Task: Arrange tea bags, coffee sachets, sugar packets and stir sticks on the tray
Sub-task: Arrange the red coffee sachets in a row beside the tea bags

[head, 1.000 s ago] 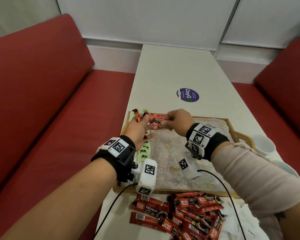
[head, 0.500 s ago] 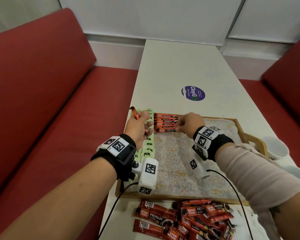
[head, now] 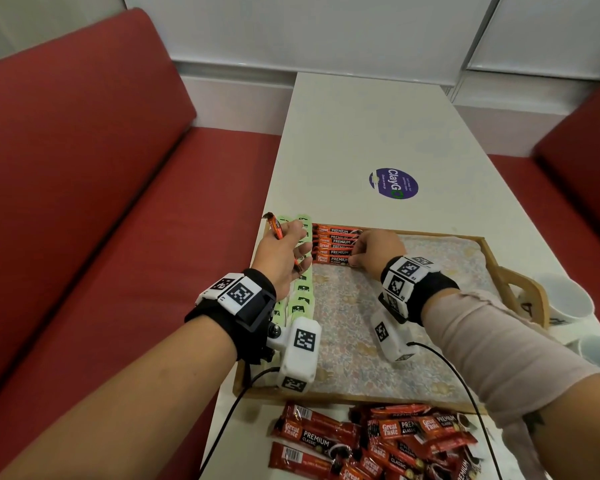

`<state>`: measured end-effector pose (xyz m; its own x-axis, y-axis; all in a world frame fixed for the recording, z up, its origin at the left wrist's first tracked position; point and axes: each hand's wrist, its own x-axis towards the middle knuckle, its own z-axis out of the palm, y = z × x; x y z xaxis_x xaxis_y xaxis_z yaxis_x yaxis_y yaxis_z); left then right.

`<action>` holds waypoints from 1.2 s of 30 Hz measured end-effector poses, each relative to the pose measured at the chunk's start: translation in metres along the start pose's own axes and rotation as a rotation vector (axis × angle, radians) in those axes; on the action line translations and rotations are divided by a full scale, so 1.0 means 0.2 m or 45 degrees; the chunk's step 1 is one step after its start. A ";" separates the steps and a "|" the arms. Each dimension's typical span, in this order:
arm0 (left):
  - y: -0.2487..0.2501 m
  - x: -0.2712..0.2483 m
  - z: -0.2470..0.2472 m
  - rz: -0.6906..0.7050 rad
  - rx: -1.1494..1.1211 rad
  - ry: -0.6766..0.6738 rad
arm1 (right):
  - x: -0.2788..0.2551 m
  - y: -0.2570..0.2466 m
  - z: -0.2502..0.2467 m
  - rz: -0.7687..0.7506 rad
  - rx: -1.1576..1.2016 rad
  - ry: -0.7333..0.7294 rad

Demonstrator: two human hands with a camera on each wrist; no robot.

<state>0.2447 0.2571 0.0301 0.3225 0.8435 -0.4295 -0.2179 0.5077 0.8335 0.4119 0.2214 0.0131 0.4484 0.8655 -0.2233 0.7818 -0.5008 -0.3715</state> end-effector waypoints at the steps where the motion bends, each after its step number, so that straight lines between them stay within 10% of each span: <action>1: 0.00 0.00 0.00 0.001 -0.001 0.002 | 0.00 0.00 0.00 -0.001 -0.010 0.005; 25: 0.02 -0.07 0.03 -0.021 -0.014 -0.085 | -0.13 -0.09 -0.04 -0.295 0.113 0.247; 36: -0.04 -0.09 0.04 0.234 0.130 -0.085 | -0.26 -0.16 -0.02 -0.471 0.439 -0.041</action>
<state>0.2476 0.2373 0.0345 0.3468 0.9051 -0.2461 -0.1856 0.3234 0.9279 0.3661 0.1924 0.0397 0.1505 0.9875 -0.0460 0.6950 -0.1388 -0.7055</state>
